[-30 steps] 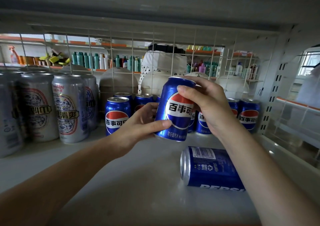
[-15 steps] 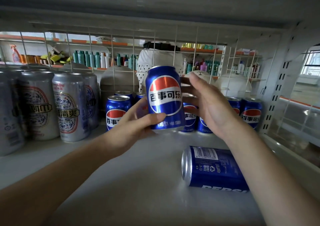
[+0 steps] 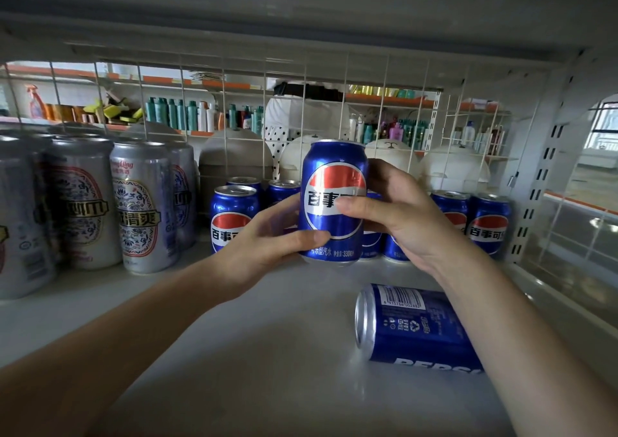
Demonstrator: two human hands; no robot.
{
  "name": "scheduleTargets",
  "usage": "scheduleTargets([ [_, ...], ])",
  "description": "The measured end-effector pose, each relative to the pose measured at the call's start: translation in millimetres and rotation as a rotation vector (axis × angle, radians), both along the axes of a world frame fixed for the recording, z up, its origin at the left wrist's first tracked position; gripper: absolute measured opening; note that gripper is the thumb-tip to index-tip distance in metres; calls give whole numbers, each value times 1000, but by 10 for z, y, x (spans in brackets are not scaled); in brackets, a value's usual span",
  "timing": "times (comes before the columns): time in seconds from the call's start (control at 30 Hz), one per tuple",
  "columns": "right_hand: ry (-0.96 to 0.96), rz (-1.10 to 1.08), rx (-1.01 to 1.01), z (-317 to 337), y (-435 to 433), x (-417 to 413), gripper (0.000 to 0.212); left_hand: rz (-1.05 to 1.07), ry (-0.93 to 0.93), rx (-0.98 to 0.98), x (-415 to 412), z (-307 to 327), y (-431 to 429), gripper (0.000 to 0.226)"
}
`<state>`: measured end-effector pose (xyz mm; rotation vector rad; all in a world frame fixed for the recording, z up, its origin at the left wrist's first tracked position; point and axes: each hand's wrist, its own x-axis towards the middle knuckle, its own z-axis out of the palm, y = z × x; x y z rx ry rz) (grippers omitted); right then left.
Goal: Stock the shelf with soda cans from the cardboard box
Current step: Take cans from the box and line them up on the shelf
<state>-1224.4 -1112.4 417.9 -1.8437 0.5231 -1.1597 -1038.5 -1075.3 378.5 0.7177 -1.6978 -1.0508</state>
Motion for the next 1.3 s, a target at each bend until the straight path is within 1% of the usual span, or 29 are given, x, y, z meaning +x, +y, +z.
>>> scheduleTargets([
  [0.07, 2, -36, -6, -14, -15, -18, 57, 44, -75, -12, 11, 24, -2, 67],
  [0.1, 6, -60, -6, -19, -24, -32, 63, 73, -126, -4, 32, 52, 9, 79],
  [0.17, 21, -103, -5, -24, -34, -67, 68, 96, -297, 58, 105, 120, 66, 107],
  [0.2, 27, -125, -3, -25, -39, -84, 67, 82, -412, 114, 141, 158, 115, 111],
  [0.3, 15, -187, 37, -25, -62, -128, 56, 2, -740, 245, 181, 166, 236, 87],
  [0.37, 8, -210, 64, -23, -80, -130, 42, 32, -990, 268, 165, 95, 237, 94],
  [0.4, 20, -214, 78, -22, -89, -120, 40, 46, -1087, 262, 148, 59, 230, 95],
  [0.47, 55, -213, 111, -12, -116, -85, 43, 25, -1178, 211, 124, 15, 236, 93],
  [0.53, 116, -194, 130, 14, -155, -29, 46, -15, -1204, 150, 97, -27, 247, 92],
  [0.63, 219, -133, 151, 91, -210, 85, 41, -97, -1211, 29, 27, -76, 270, 87],
  [0.73, 298, -104, 166, 137, -263, 219, 39, -109, -1289, -133, -43, -112, 262, 81],
  [0.77, 323, -111, 172, 133, -295, 264, 42, -107, -1306, -176, -59, -121, 259, 80],
  [0.83, 380, -133, 187, 88, -374, 354, 57, -91, -1313, -225, -75, -137, 258, 77],
  [1.0, 509, -174, 210, -77, -515, 512, 78, -96, -1322, -232, -78, -174, 257, 78],
  [1.07, 507, -164, 220, -105, -544, 528, 88, -104, -1317, -237, -79, -171, 259, 79],
  [1.17, 485, -153, 232, -126, -569, 519, 89, -116, -1302, -210, -73, -174, 256, 75],
  [1.27, 503, -159, 190, -150, -556, 525, 102, -123, -1296, -196, -68, -184, 253, 76],
  [1.3, 512, -158, 166, -157, -570, 530, 102, -125, -1293, -182, -62, -188, 246, 77],
])
